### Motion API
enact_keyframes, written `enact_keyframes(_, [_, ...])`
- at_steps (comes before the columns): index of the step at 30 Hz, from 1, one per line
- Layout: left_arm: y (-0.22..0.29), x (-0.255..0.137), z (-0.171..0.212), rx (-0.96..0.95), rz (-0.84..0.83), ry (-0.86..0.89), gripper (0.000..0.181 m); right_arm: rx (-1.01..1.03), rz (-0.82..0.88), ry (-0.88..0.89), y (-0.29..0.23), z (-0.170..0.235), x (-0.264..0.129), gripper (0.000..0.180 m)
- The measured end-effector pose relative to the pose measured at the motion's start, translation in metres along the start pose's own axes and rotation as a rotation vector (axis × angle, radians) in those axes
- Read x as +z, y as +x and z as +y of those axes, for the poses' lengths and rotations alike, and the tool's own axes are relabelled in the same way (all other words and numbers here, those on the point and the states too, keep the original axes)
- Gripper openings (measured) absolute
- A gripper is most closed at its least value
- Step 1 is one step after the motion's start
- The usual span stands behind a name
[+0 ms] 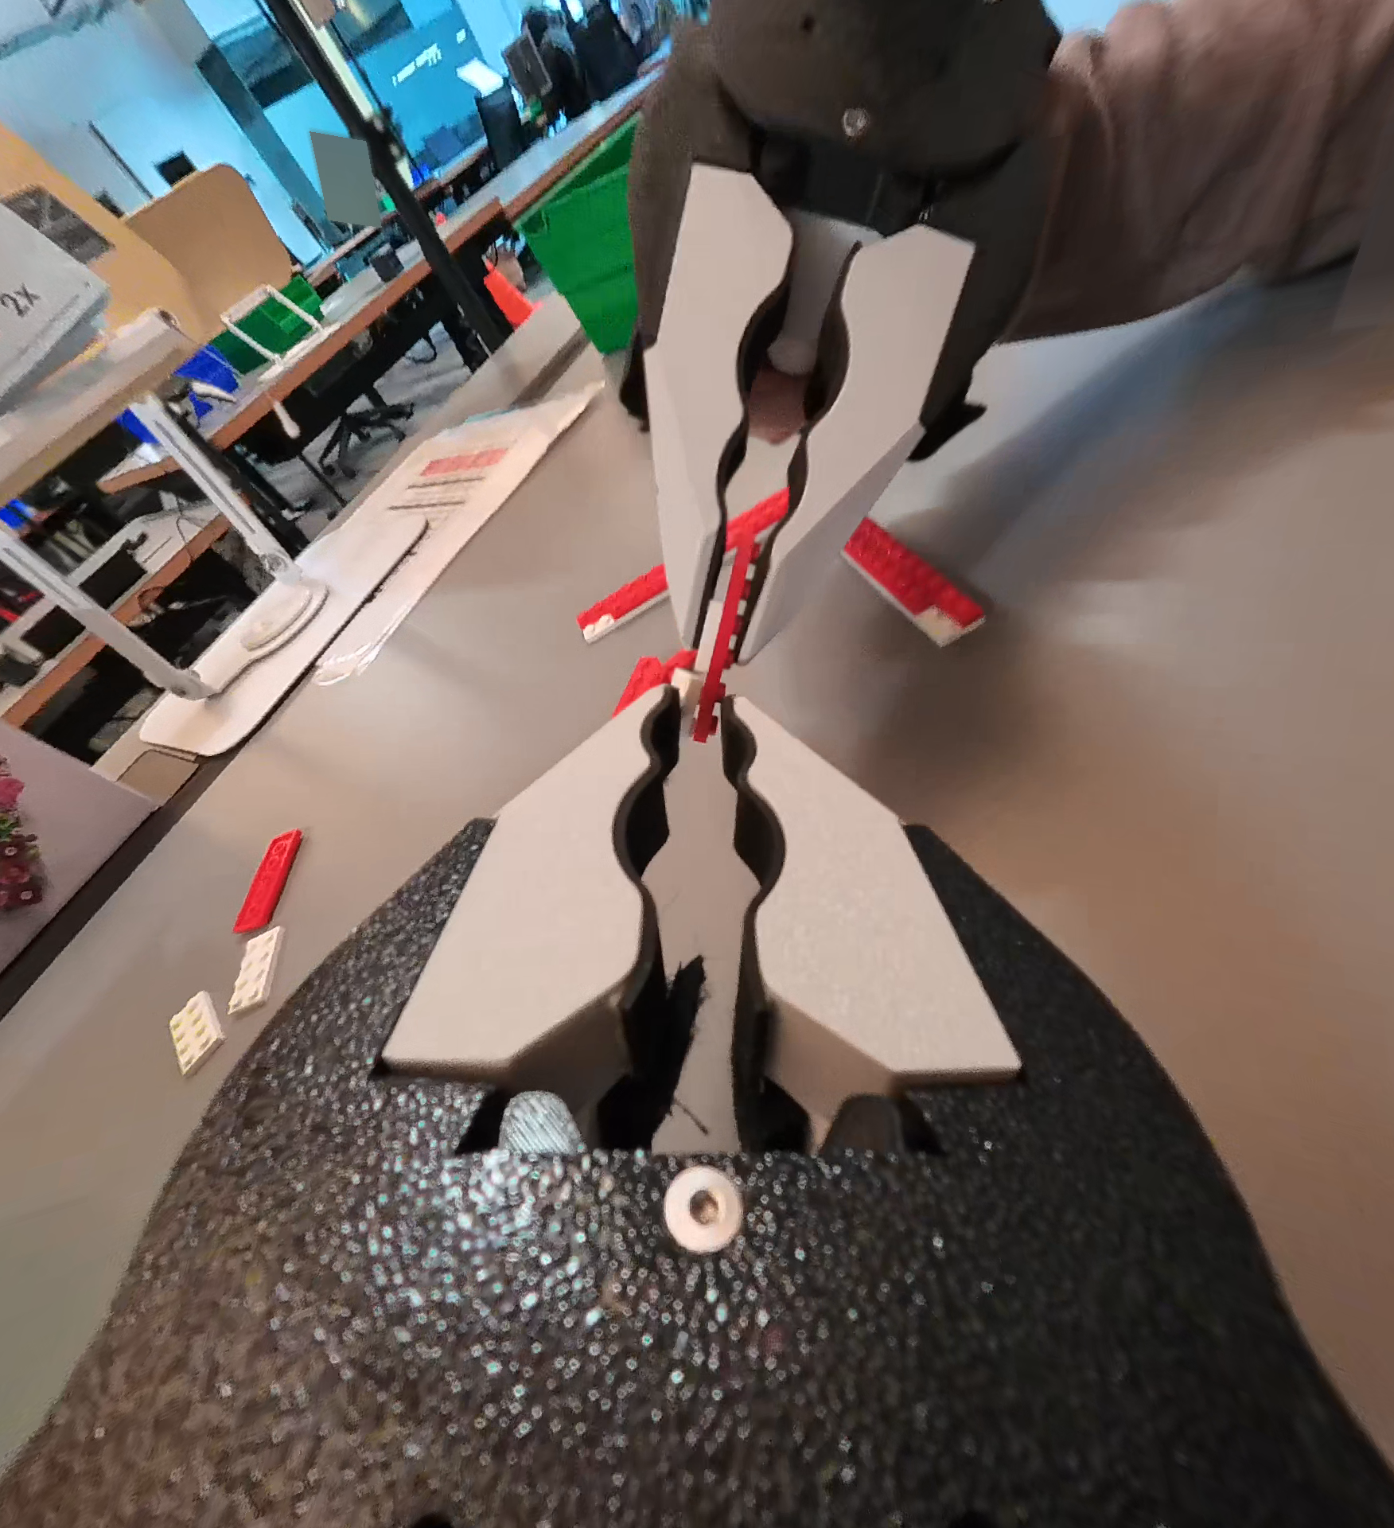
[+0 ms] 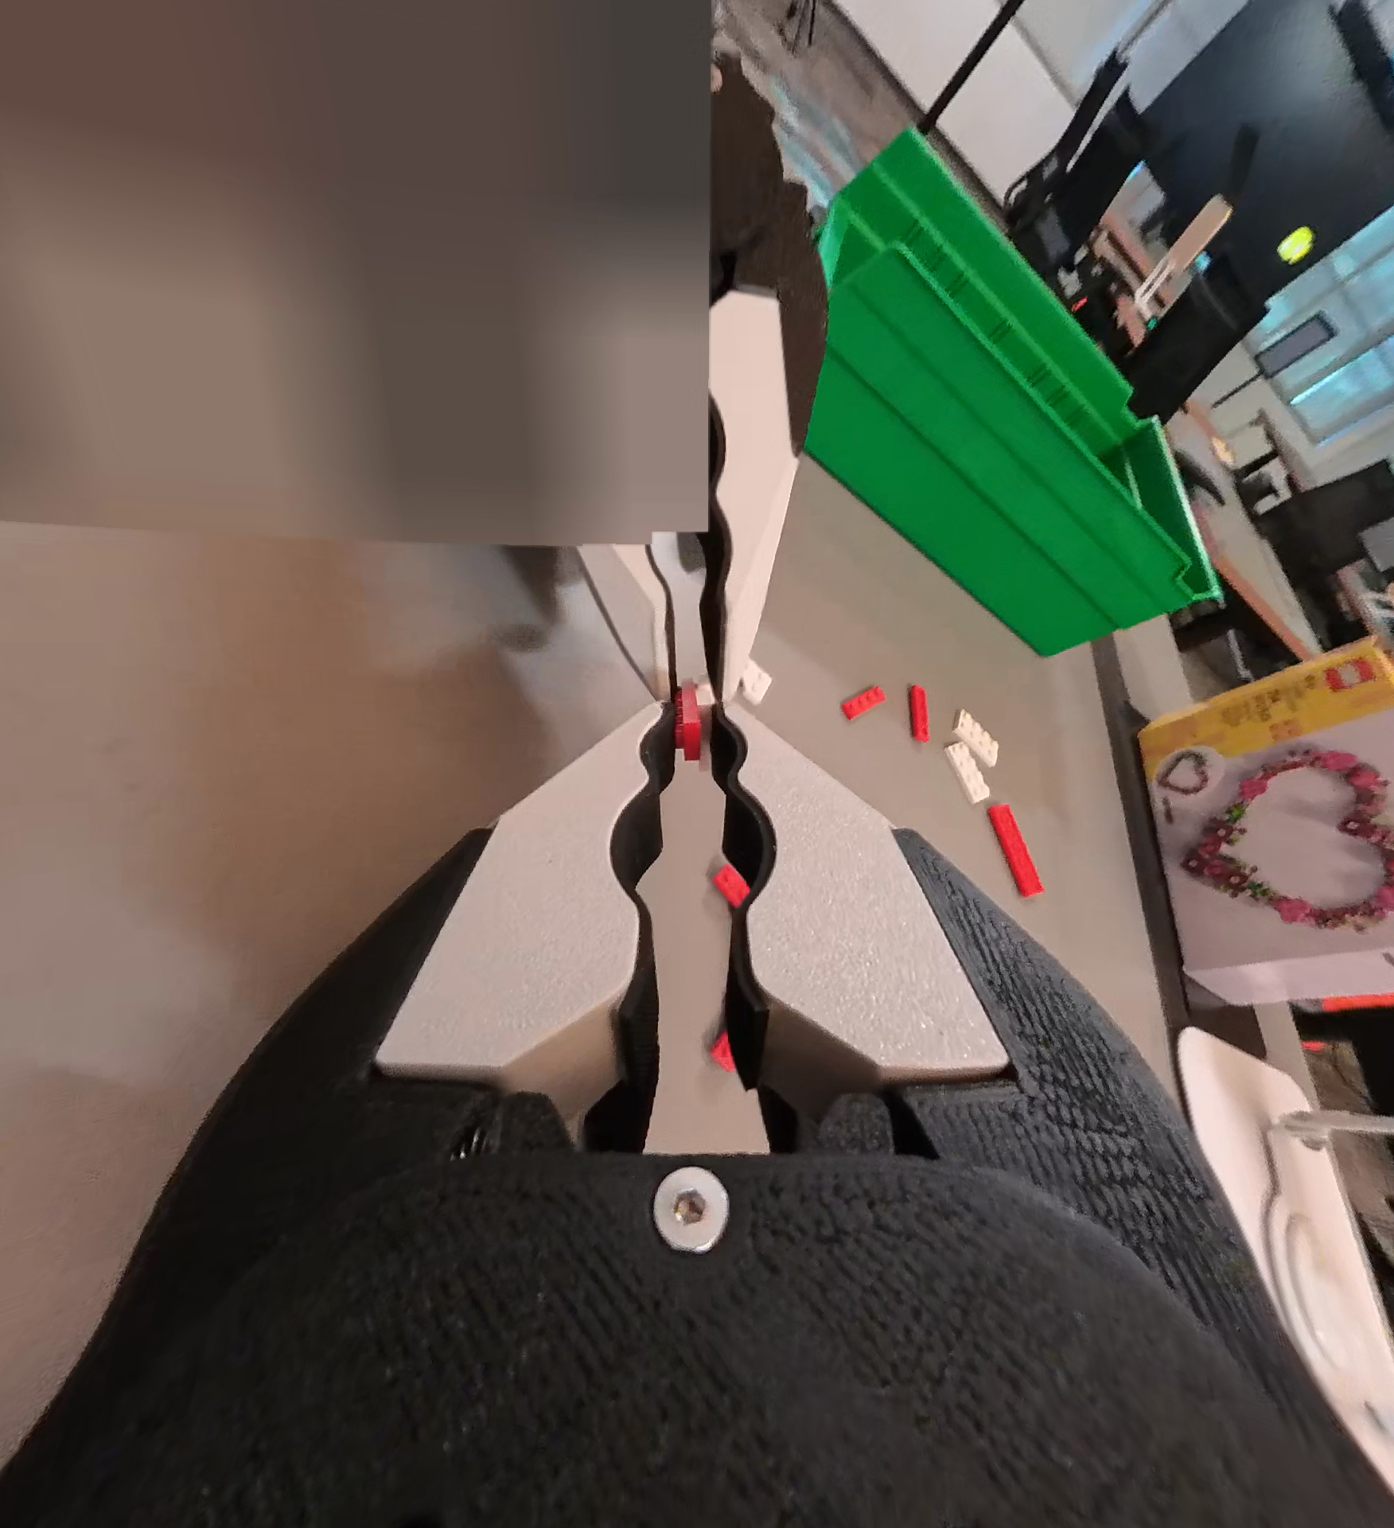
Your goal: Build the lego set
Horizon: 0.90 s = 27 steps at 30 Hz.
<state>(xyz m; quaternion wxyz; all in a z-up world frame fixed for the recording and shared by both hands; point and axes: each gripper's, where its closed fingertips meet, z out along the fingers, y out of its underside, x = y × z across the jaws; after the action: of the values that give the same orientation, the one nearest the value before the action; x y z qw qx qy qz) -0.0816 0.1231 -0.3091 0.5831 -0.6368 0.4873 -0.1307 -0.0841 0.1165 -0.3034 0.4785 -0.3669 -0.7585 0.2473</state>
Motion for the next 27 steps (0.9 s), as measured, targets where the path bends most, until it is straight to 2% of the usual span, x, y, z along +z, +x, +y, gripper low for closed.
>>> enact_keyframes(7, [0.002, -0.003, -0.009, -0.016, 0.021, 0.039, 0.007, -0.026, 0.002, 0.077, -0.001, -0.01, -0.007, 0.005])
enact_keyframes(12, [0.003, -0.002, -0.006, 0.021, -0.001, 0.01, 0.006, -0.027, -0.002, 0.062, -0.002, -0.008, -0.006, 0.005])
enact_keyframes(19, [0.009, -0.003, -0.002, 0.003, 0.062, -0.014, 0.006, -0.059, -0.015, 0.058, -0.008, -0.007, -0.004, 0.005])
enact_keyframes(27, [0.006, 0.004, 0.019, 0.138, -0.026, -0.153, 0.006, -0.095, -0.011, -0.06, -0.011, 0.012, 0.007, 0.011])
